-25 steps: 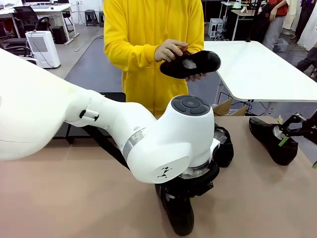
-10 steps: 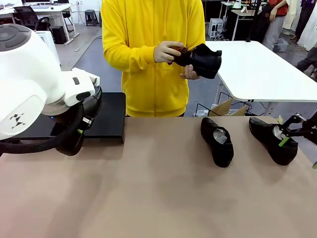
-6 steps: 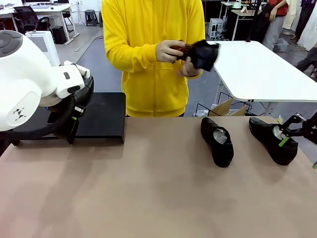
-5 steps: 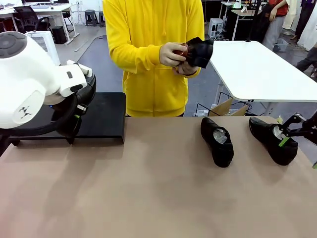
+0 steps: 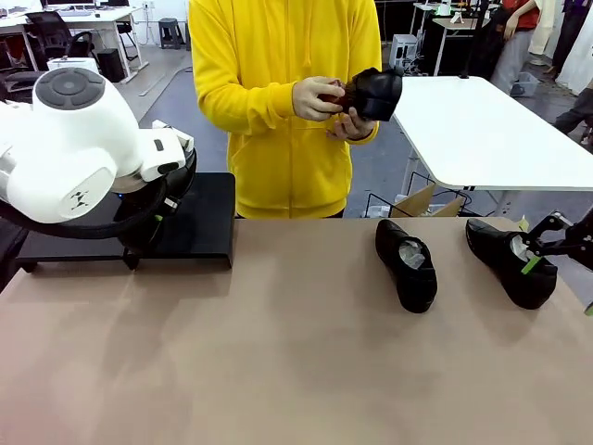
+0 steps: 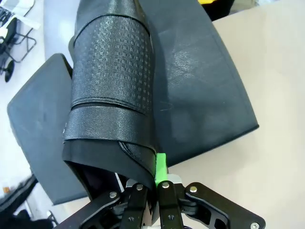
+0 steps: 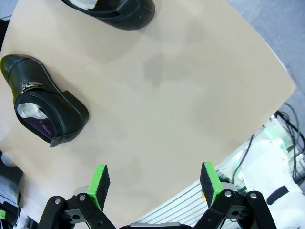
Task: Organize the shoes by placing them on the stand.
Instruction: Place the Shoe from the middle of the table onto the Shoes Stand.
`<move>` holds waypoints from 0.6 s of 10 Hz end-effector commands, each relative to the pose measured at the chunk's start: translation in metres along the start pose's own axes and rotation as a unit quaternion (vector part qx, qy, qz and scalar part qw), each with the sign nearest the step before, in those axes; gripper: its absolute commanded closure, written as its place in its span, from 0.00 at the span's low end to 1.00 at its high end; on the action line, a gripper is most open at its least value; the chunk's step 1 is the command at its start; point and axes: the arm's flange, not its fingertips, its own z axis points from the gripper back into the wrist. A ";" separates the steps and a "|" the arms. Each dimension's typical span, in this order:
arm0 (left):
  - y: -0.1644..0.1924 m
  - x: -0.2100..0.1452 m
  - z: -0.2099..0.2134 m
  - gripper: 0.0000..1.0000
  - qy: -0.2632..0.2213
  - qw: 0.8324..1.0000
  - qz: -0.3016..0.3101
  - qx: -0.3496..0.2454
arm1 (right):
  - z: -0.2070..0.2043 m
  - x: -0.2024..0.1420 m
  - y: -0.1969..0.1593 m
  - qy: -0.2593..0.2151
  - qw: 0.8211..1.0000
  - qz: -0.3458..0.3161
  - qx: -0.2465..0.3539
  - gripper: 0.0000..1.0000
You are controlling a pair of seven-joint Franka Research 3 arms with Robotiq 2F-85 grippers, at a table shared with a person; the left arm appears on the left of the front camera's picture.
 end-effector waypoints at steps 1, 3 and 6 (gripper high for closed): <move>-0.003 0.009 -0.002 1.00 -0.007 0.999 0.027 0.023 | -0.001 0.000 0.000 -0.004 1.000 0.000 0.002 0.00; -0.004 0.013 -0.011 1.00 -0.010 0.999 0.038 0.034 | -0.001 0.000 0.000 -0.004 1.000 0.000 0.002 0.00; -0.002 0.015 -0.024 1.00 -0.013 0.998 0.054 0.043 | -0.001 0.000 0.000 -0.004 1.000 0.000 0.002 0.00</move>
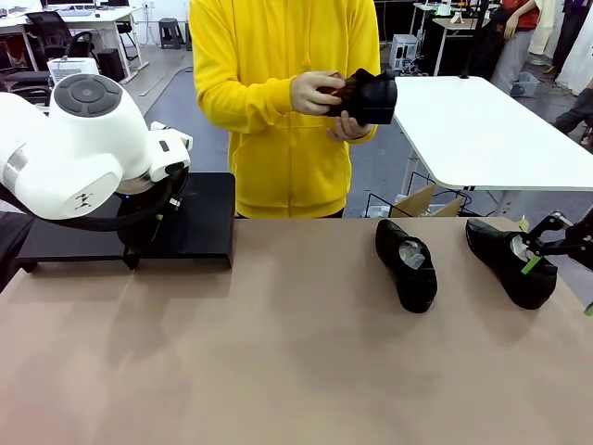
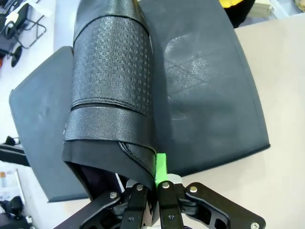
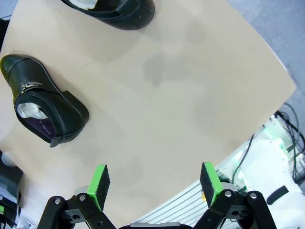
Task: Organize the shoes by placing them on the stand.
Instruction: Place the Shoe from the middle of the table onto the Shoes Stand.
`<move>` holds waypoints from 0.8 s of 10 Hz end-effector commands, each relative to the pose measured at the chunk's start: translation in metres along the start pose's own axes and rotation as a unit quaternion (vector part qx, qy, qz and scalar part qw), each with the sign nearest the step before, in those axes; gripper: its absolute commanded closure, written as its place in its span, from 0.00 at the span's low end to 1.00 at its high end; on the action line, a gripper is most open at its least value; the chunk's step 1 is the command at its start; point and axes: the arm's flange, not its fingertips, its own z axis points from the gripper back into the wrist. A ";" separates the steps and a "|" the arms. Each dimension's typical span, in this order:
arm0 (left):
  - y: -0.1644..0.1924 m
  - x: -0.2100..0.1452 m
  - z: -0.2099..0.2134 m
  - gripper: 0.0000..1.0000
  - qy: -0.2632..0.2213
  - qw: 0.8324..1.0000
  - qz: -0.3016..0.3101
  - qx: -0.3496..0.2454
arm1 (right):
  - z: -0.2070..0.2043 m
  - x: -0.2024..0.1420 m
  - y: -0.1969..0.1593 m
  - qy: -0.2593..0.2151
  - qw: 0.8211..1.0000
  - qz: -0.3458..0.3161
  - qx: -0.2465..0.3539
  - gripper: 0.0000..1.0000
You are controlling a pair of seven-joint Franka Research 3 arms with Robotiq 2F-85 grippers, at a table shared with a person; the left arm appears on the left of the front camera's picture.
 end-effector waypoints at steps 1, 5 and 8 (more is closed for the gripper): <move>-0.003 0.009 -0.005 1.00 -0.022 1.000 0.010 0.018 | -0.001 0.000 0.000 -0.004 1.000 0.000 0.002 0.00; -0.006 0.010 -0.012 1.00 -0.004 1.000 0.012 0.016 | -0.001 0.000 0.000 -0.004 1.000 0.000 0.002 0.00; -0.002 0.011 -0.015 0.53 -0.003 0.999 0.031 0.015 | -0.001 0.000 0.000 -0.004 1.000 0.000 0.002 0.00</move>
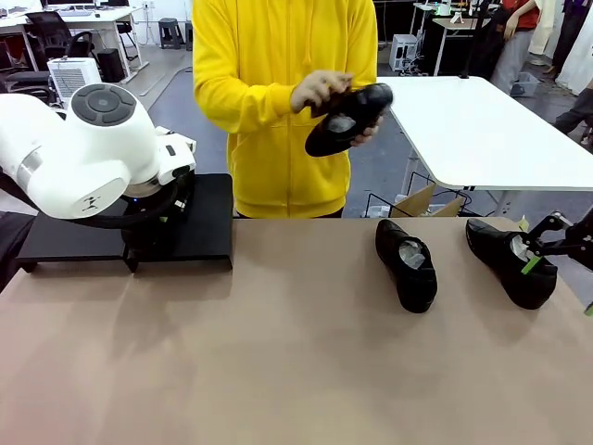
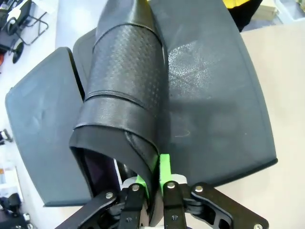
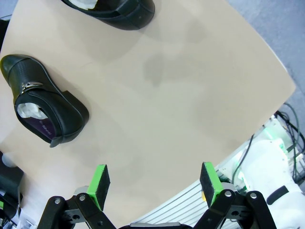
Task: Organize the shoes by placing them on the stand.
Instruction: Place the Shoe from the middle of the table onto the Shoes Stand.
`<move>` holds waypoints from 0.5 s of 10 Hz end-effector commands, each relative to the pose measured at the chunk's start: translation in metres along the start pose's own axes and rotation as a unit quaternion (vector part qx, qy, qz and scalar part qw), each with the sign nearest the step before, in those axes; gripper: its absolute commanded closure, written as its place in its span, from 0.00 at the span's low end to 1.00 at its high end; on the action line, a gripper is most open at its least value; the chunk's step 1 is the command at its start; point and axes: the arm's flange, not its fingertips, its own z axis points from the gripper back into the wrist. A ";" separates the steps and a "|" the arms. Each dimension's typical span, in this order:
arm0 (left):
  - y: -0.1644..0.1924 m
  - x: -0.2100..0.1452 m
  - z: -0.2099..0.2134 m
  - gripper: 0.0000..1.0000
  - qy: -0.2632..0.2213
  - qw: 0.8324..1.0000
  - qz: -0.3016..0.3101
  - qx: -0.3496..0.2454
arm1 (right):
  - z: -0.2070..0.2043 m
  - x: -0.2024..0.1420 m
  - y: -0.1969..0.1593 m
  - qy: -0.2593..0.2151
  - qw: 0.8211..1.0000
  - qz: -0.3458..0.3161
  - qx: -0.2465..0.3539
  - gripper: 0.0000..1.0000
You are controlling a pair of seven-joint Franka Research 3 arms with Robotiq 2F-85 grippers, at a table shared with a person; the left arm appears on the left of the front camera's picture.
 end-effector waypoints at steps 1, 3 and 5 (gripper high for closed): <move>0.002 0.007 0.001 0.34 -0.008 1.000 0.023 0.009 | -0.001 0.000 0.000 -0.004 1.000 0.000 0.002 0.00; 0.007 0.008 0.009 0.34 -0.019 0.998 0.050 0.015 | -0.001 0.000 0.000 -0.004 1.000 0.000 0.002 0.00; 0.012 0.005 0.031 0.34 -0.025 0.996 0.081 0.015 | -0.001 0.000 0.000 -0.004 1.000 0.000 0.002 0.00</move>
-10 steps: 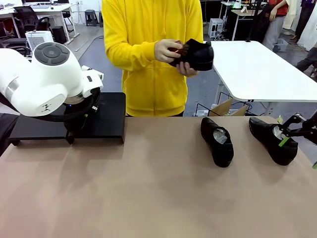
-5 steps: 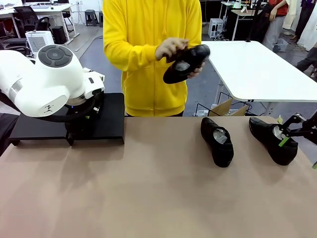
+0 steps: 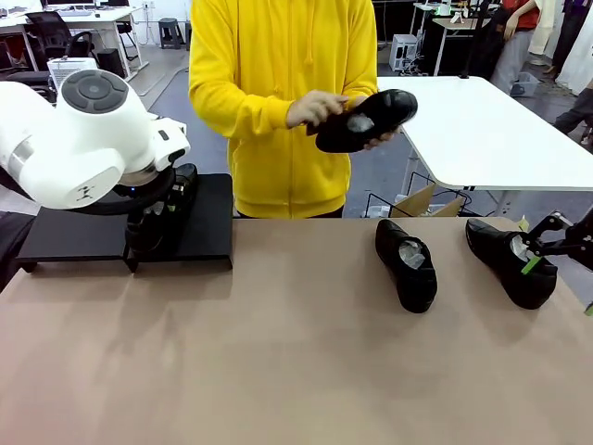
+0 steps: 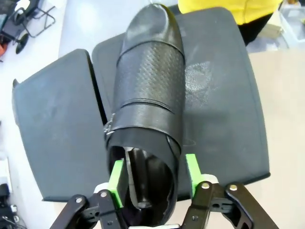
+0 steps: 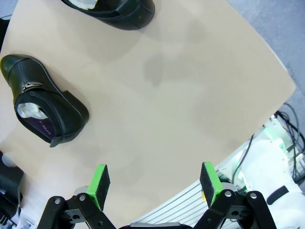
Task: Organize the shoes by placing them on the stand.
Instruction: Place the Shoe from the middle of the table onto the Shoes Stand, then pick up one Shoe and place it in the middle of the table.
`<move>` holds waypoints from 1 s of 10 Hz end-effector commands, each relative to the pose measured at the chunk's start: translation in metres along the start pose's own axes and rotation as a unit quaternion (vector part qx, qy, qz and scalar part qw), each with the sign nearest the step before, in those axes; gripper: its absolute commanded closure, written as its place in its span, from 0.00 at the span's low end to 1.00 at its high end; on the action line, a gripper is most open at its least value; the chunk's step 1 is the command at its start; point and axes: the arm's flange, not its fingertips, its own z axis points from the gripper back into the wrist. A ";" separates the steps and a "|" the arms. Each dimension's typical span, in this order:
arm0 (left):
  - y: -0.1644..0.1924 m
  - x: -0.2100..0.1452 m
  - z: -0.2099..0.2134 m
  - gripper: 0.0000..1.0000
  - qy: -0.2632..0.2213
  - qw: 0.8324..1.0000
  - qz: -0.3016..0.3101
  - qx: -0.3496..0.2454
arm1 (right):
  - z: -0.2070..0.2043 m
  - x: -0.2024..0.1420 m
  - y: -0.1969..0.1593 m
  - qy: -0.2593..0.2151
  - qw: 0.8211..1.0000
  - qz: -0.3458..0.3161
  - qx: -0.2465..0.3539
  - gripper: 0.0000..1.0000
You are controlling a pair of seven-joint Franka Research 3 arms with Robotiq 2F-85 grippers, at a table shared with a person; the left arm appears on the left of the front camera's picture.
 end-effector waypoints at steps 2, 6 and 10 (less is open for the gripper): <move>-0.002 -0.003 -0.008 0.34 0.007 1.000 -0.015 -0.002 | -0.001 0.000 0.000 -0.004 1.000 0.000 0.002 0.00; -0.002 -0.003 -0.008 0.34 0.007 1.000 -0.015 -0.002 | -0.001 0.000 0.000 -0.004 1.000 0.000 0.002 0.00; -0.002 -0.003 -0.008 0.34 0.007 1.000 -0.015 -0.002 | -0.001 0.000 0.000 -0.004 1.000 0.000 0.002 0.00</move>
